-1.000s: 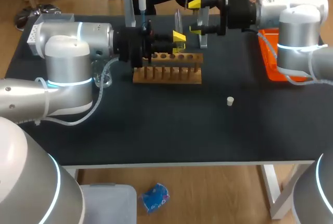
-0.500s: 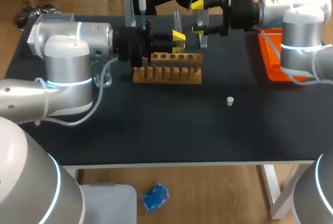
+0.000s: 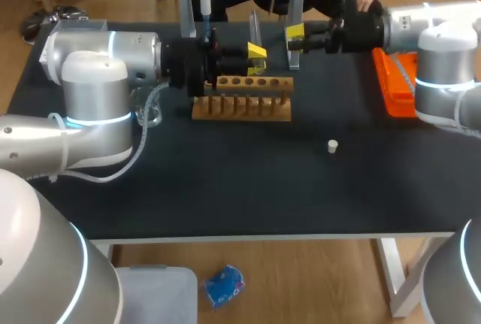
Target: Invert the test tube, pick up the pipette, mount the tip to pipette, aspirate from beaker and dispense into the tube, eject the tip, return the pipette, and cap with the stopper.
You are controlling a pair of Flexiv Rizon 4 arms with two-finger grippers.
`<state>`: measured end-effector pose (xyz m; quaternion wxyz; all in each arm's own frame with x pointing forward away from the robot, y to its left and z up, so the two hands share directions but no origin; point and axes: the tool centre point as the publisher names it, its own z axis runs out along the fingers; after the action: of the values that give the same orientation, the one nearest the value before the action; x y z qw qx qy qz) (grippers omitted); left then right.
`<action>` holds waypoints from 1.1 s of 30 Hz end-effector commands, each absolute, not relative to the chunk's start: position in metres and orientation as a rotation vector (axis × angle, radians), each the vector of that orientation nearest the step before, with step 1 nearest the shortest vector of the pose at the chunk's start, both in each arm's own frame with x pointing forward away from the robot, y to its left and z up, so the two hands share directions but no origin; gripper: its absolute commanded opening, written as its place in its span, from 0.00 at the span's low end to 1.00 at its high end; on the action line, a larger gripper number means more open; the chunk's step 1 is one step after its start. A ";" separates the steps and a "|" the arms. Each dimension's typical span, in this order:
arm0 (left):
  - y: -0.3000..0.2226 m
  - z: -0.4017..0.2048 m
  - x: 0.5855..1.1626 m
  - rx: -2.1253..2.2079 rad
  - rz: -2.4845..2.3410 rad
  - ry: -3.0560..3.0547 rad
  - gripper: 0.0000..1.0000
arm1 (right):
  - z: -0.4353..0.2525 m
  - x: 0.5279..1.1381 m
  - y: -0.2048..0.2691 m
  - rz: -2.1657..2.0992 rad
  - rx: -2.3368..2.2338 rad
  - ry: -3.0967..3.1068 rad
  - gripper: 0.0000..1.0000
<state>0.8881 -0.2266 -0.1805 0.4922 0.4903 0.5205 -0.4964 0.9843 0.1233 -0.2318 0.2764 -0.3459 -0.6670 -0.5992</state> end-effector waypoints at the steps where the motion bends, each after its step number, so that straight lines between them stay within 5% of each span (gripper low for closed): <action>1: -0.228 -0.180 0.889 1.190 -1.202 1.263 0.00 | -0.228 0.982 0.123 -1.680 -0.847 -1.927 1.00; 17: -0.229 -0.180 0.889 1.193 -1.208 1.266 0.00 | -0.228 0.982 0.123 -1.680 -0.847 -1.927 1.00; 33: -0.229 -0.180 0.889 1.193 -1.208 1.266 0.00 | -0.249 0.971 0.099 -1.952 -0.163 -2.493 1.00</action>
<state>0.8884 -0.2283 -0.1811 0.4907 0.4902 0.5209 -0.4976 0.9741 0.1008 -0.2464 0.0650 -0.1356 -0.7574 -0.6354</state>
